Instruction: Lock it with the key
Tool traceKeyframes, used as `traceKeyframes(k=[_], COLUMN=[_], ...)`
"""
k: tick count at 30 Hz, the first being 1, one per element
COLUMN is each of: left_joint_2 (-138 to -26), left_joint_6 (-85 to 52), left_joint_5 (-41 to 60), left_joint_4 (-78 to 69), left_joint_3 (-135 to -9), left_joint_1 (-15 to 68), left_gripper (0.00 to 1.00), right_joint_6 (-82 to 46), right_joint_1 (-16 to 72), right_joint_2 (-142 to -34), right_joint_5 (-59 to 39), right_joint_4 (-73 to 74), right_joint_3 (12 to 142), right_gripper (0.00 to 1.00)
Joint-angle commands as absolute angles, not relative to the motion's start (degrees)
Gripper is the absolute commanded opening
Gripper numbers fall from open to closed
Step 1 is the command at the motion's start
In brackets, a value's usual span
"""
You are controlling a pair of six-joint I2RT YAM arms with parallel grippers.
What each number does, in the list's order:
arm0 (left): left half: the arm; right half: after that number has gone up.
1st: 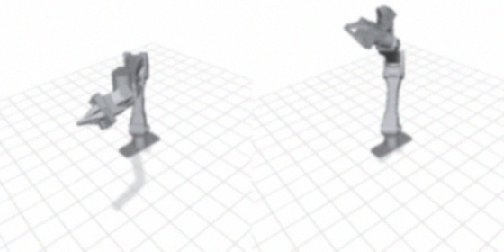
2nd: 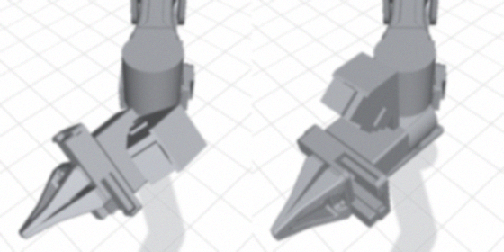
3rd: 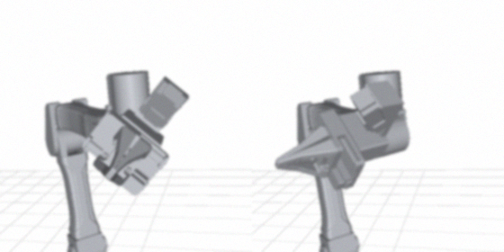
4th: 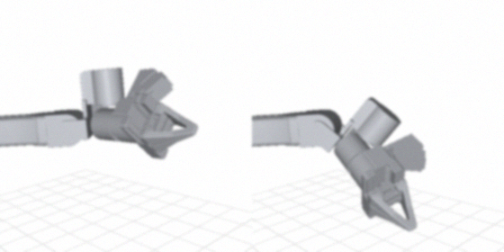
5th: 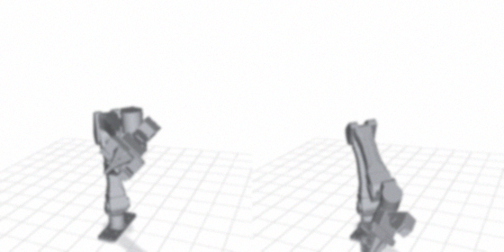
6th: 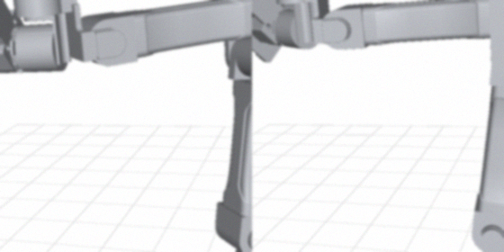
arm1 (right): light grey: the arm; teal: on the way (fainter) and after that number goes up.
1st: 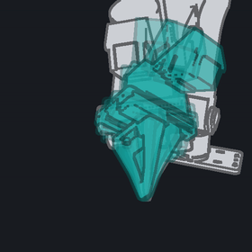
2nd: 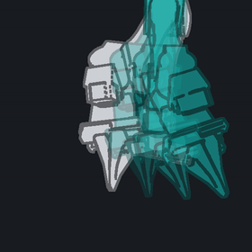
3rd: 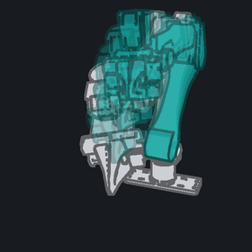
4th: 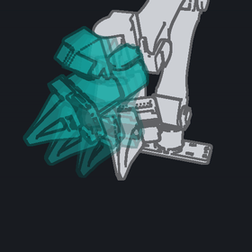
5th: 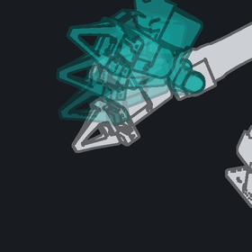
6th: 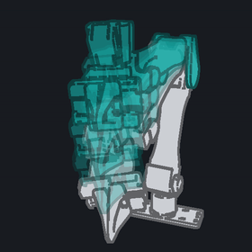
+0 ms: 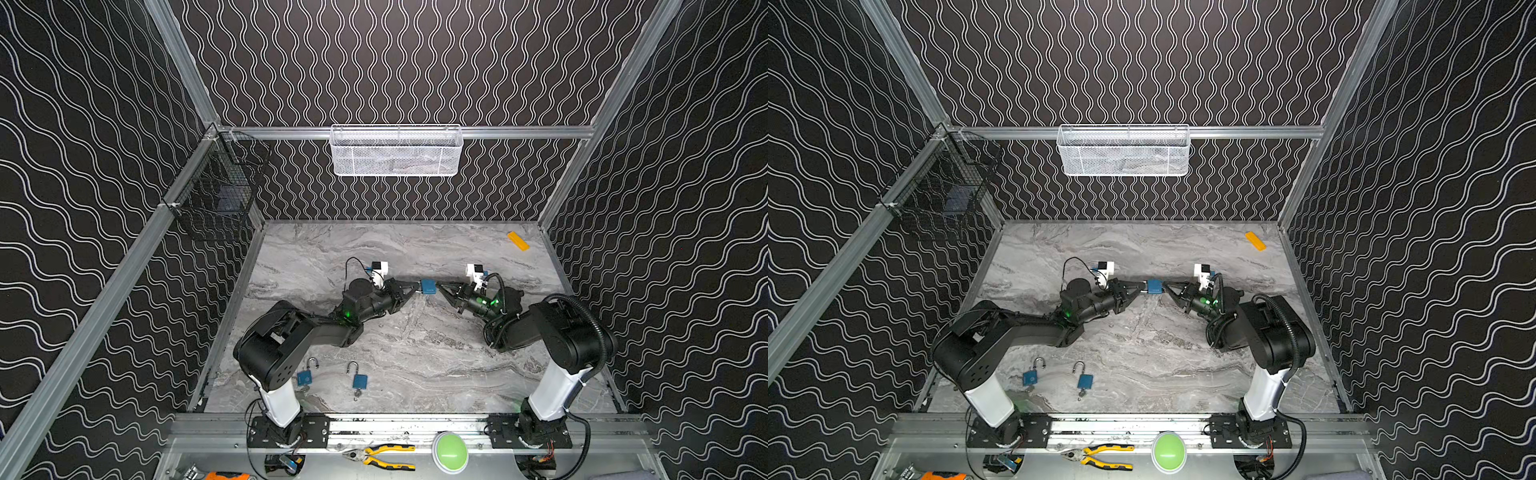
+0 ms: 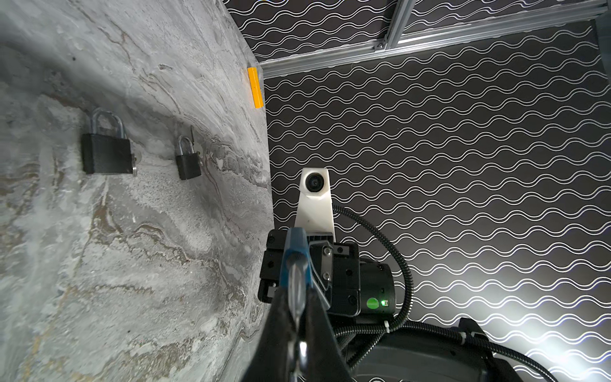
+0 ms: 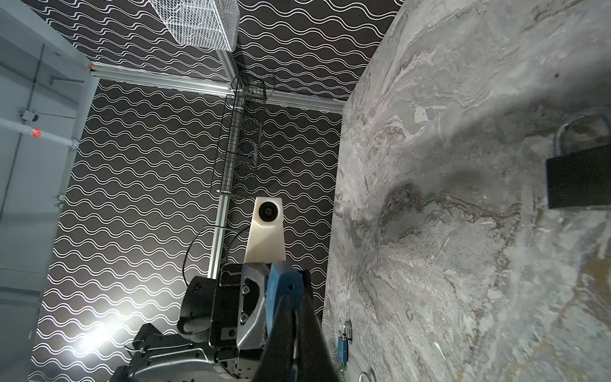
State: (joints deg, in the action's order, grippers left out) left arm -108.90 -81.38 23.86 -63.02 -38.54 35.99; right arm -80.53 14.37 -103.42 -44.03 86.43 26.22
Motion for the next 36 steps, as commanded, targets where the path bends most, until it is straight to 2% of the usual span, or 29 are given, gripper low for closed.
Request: traceKeyframes(k=[1,7,11,15,18,21,24,25,28,32,36], left_joint_2=[-108.3,-106.1,-105.6,-106.3,-106.8,-106.6,-106.2,-106.2,-106.8,-111.4,-118.1], left_joint_6=[-82.6,-82.7,-82.5,-83.6,-82.4,-77.2,-64.9,-58.8,-42.1,-30.9,-20.5], left_joint_5=[20.2,17.5,19.1,22.5,30.1,37.7,43.8,44.4,40.4,38.7,35.5], left_joint_4=[-69.9,-72.5,-70.8,-70.6,-64.8,-53.8,-34.4,-23.9,2.5,19.6,33.6], left_joint_3=[-37.1,-34.2,-34.8,-34.3,-36.4,-39.9,-46.8,-50.9,-61.7,-72.6,-82.6], left_joint_1=[36.0,36.1,36.1,34.9,32.2,29.0,26.6,26.5,26.6,26.4,26.1], left_gripper=[0.0,0.0,0.0,0.0,0.0,0.0,0.0,0.0,0.0,0.0,0.0], right_joint_6=[-80.3,-80.0,-79.8,-77.2,-75.5,-72.5,-67.2,-64.7,-55.4,-45.2,-42.2], right_joint_1=[14.3,14.0,13.6,12.3,10.6,8.8,6.9,6.5,6.2,6.2,6.2], right_joint_2=[-102.4,-101.3,-101.2,-98.9,-96.9,-94.7,-91.2,-89.9,-85.6,-80.7,-79.0], right_joint_5=[-42.4,-37.9,-37.7,-38.2,-40.3,-43.7,-47.3,-48.6,-50.3,-48.8,-49.5], right_joint_4=[88.7,88.0,87.7,83.3,81.0,76.5,68.8,65.1,50.7,35.8,31.0], right_joint_3=[25.8,23.9,24.0,23.8,23.5,23.5,23.8,24.2,26.3,28.7,29.6], right_gripper=[0.0,0.0,0.0,0.0,0.0,0.0,0.0,0.0,0.0,0.0,0.0])
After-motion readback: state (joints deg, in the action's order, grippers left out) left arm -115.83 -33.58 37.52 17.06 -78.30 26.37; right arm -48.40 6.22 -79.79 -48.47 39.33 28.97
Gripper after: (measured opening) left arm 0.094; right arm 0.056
